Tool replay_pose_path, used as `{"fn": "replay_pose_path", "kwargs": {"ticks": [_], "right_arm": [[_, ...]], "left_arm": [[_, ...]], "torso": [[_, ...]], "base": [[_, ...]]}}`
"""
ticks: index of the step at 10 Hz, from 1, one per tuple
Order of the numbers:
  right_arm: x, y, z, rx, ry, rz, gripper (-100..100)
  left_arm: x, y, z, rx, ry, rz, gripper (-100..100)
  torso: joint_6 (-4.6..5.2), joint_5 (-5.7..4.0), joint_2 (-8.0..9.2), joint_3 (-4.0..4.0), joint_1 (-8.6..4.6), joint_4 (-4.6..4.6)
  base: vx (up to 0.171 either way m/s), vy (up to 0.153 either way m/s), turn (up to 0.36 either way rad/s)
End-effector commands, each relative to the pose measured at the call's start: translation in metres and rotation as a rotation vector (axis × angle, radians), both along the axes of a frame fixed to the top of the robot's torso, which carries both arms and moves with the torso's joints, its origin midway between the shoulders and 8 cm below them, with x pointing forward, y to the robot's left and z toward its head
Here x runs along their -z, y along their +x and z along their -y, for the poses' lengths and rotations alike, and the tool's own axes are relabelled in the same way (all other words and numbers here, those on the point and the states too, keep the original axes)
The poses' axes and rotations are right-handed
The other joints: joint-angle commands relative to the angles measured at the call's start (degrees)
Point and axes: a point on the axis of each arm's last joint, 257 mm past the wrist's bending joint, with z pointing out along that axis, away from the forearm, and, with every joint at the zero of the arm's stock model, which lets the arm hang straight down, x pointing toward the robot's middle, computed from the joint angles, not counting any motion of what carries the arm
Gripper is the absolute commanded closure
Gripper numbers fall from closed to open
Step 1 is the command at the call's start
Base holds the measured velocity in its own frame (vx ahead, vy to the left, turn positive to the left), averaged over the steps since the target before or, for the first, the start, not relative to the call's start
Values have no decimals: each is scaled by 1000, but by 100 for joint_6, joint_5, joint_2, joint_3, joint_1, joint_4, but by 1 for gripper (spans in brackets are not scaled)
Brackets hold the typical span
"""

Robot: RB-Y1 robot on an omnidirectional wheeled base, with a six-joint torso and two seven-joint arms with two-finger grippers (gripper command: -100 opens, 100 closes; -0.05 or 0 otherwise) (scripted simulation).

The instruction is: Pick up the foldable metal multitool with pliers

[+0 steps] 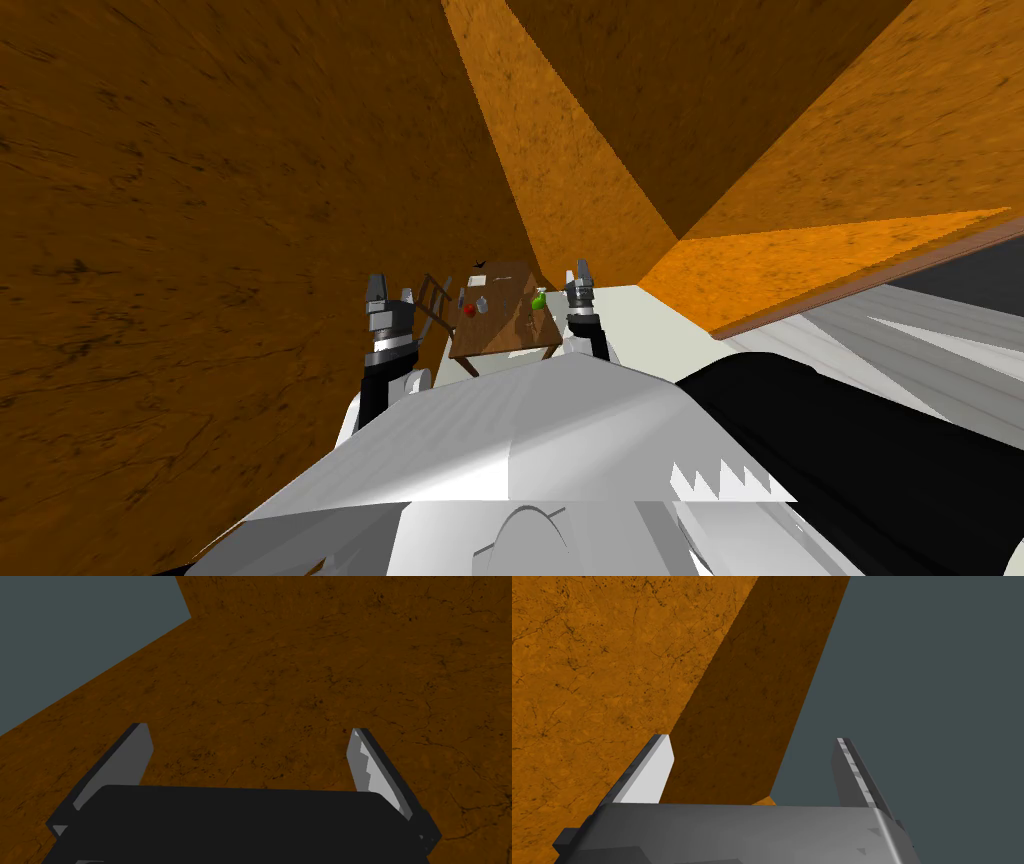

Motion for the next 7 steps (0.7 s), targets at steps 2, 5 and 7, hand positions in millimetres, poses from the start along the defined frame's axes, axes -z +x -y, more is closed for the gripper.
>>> {"fn": "replay_pose_path", "kwargs": {"ticks": [2,5,7], "right_arm": [[6,6,-7,-22,-64,-27,-100],[23,18,-18,-47,-171,-87,-100],[41,28,-21,-59,-237,-142,-100]], "left_arm": [[0,0,0,0,0,0,0],[0,0,0,0,0,0,0],[0,0,0,0,0,0,0]], "torso": [[0,0,19,10,3,3],[-1,5,53,31,23,12],[-2,5,47,28,20,11]], "base": [[-100,18,28],[-141,60,68],[-119,57,113]]}}
